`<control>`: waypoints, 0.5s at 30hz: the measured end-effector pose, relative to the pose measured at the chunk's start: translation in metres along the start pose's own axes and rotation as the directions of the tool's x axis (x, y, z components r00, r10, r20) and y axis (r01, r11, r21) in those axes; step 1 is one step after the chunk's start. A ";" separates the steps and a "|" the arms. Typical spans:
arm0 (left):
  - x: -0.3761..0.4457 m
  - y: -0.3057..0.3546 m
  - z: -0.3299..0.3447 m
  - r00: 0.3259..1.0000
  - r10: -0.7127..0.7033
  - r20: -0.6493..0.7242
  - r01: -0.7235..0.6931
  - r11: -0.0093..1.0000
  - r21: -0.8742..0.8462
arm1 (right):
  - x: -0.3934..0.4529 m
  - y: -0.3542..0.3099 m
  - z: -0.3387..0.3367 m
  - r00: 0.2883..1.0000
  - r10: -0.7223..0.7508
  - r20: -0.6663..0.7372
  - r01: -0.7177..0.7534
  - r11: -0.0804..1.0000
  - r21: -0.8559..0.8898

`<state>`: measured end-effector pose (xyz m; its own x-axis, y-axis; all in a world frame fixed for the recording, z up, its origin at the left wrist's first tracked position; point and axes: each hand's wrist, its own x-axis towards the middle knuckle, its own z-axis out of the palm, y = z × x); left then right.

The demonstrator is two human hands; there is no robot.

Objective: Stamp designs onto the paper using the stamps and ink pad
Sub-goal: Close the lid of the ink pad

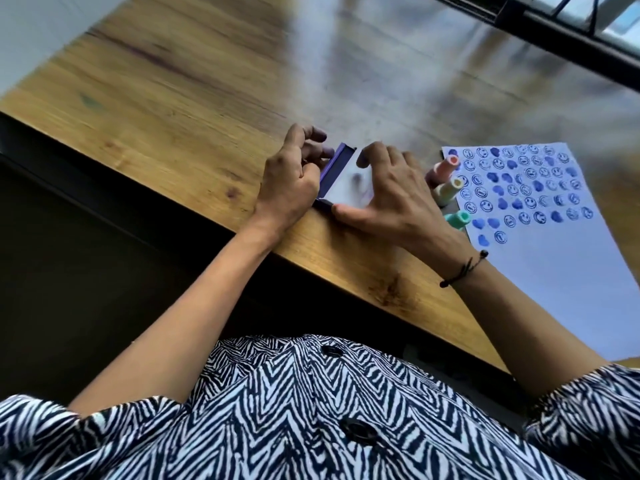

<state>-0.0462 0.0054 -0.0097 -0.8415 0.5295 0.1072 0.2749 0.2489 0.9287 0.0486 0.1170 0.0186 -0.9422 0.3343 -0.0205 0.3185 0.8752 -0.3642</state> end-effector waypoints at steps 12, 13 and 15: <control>-0.002 0.002 -0.002 0.999 -0.048 -0.018 0.048 0.999 -0.011 | -0.005 -0.011 0.005 0.999 0.024 -0.034 -0.022 0.998 0.054; -0.002 0.002 -0.001 0.999 -0.048 -0.017 0.048 0.999 -0.011 | -0.005 -0.012 0.006 0.999 0.021 -0.027 -0.020 0.999 0.042; -0.002 0.001 -0.001 0.999 -0.049 -0.014 0.049 0.999 -0.013 | -0.003 -0.013 0.006 1.000 0.021 -0.023 -0.021 0.999 0.032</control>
<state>-0.0450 0.0038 -0.0084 -0.8603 0.5055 0.0664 0.2275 0.2641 0.9373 0.0465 0.1024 0.0174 -0.9327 0.3607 -0.0072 0.3343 0.8565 -0.3932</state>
